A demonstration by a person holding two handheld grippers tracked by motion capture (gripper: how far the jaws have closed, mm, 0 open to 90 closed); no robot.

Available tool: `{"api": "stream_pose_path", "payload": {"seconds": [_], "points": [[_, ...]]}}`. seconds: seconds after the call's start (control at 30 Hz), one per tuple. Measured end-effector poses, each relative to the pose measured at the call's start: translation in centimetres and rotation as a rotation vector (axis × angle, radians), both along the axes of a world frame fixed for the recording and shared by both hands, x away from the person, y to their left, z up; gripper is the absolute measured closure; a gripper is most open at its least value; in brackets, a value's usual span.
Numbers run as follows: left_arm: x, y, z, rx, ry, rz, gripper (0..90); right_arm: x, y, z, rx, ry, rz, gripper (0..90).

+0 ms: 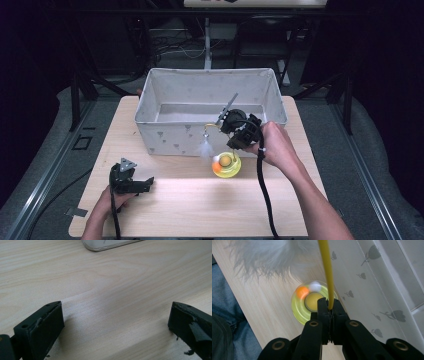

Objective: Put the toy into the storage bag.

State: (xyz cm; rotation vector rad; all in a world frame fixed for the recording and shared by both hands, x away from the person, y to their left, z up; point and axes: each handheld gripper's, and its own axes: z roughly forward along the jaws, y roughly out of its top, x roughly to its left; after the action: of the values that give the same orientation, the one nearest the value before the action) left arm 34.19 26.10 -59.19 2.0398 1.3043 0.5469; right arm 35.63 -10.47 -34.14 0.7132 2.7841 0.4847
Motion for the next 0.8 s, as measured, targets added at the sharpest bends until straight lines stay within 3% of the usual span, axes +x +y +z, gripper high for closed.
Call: {"api": "stream_pose_path", "payload": {"seconds": [0.8], "points": [[0.0, 0.0, 0.0, -0.001, 0.0, 0.001, 0.2, 0.1, -0.4, 4.1, 0.007, -0.015, 0.016, 88.8]]}}
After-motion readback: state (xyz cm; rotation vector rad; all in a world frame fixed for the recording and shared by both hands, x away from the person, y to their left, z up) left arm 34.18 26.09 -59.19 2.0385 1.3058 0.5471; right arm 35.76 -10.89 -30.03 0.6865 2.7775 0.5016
